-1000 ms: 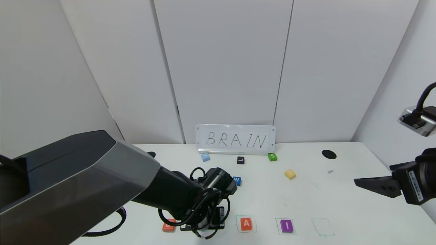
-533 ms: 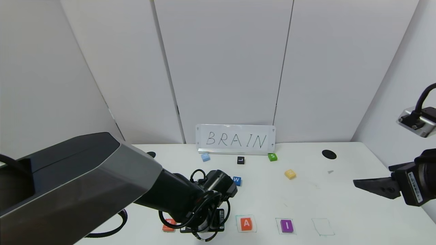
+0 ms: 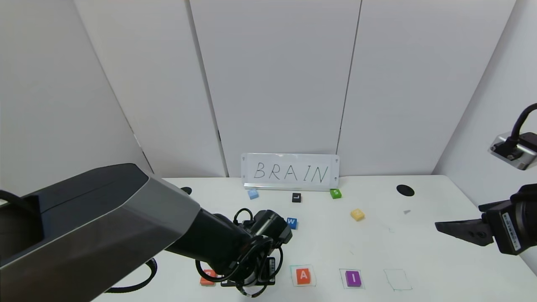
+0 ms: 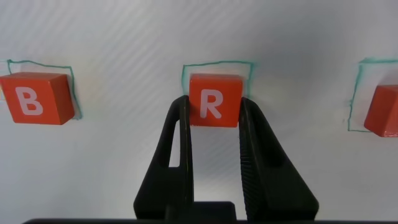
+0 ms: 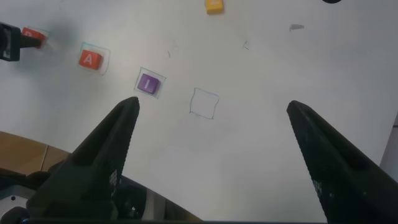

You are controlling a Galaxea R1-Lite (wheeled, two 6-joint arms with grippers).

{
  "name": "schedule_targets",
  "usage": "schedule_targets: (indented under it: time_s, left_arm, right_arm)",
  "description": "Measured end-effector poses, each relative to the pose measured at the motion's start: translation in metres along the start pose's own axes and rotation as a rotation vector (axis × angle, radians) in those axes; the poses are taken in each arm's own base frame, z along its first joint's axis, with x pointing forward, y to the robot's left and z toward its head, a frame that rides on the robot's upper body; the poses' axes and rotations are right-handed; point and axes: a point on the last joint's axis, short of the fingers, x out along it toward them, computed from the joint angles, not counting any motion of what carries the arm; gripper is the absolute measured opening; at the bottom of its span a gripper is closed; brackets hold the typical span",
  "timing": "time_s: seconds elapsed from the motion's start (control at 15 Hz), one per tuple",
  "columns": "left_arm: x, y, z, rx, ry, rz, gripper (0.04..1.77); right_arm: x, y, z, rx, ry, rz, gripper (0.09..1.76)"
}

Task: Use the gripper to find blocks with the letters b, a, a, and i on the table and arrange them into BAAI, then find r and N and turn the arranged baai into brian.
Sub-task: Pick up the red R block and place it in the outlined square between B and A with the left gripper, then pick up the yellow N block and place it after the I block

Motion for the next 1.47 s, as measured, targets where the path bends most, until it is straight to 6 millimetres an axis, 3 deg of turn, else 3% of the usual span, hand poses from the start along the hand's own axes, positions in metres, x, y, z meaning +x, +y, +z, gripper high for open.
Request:
schedule_targets:
  time_s: [0.4,0.67,1.0,1.2,1.47]
  left_arm:
    - [0.0,0.0,0.0,0.004,-0.001,0.003,0.49]
    - [0.0,-0.001,0.0,0.008,-0.002,0.001,0.95]
    - [-0.008,-0.001,0.001,0.008,-0.027,-0.001,1.32]
    - [-0.029,0.003,0.006,0.029,-0.053,-0.033,1.44]
    - [-0.071,0.019,0.015,0.143,-0.127,-0.089,1.55]
  right_arm:
    - [0.0,0.001,-0.001,-0.004,0.002,0.005,1.71]
    - [-0.001,0.001,-0.001,-0.004,0.001,0.006,1.71]
    - [0.0,0.003,-0.001,-0.008,0.003,0.009,1.71]
    - [0.001,0.003,-0.001,-0.008,0.007,0.009,1.71]
    - [0.005,0.002,-0.001,-0.007,0.019,0.008,1.71]
